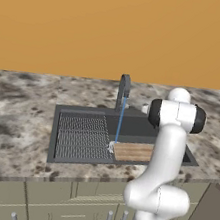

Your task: Turn on the sink faucet with hot water and rinse the cutting board for ten seconds, then turn off the faucet. Push the cutting board to reach the water if necessary.

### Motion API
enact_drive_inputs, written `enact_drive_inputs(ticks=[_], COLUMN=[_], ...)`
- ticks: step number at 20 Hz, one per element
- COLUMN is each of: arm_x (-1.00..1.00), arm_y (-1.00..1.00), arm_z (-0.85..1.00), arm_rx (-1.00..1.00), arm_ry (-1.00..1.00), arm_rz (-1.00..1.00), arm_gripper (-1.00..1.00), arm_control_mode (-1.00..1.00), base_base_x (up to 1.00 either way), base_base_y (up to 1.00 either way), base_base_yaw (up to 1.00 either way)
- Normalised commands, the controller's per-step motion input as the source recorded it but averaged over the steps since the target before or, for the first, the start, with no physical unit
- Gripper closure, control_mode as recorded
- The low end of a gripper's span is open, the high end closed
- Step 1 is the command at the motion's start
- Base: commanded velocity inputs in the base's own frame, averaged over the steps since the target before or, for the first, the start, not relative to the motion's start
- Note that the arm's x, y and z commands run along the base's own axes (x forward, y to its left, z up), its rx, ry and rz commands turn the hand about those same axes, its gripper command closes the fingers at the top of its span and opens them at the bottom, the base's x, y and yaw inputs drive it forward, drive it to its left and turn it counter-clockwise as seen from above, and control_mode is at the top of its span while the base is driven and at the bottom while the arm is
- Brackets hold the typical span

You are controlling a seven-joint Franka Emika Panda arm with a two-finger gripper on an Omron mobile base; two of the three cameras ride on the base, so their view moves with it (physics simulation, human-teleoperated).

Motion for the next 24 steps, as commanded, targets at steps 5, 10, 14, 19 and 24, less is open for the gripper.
enact_drive_inputs(ticks=[5, 10, 14, 19, 24], arm_x=[0.0, 0.0, 0.0, 0.0, 0.0], arm_y=[0.04, 0.0, 0.0, 0.0, 0.0], arm_z=[0.0, 0.0, 0.0, 0.0, 0.0], arm_rx=[0.0, 0.0, 0.0, 0.0, 0.0], arm_ry=[0.0, 0.0, 0.0, 0.0, 0.0], arm_rz=[0.0, 0.0, 0.0, 0.0, 0.0], arm_gripper=[1.0, 1.0, 1.0, 1.0, 1.0], arm_control_mode=[-1.0, -1.0, -1.0, -1.0, -1.0], base_base_x=[0.0, 0.0, 0.0, 0.0, 0.0], base_base_y=[0.0, 0.0, 0.0, 0.0, 0.0], base_base_yaw=[0.0, 0.0, 0.0, 0.0, 0.0])
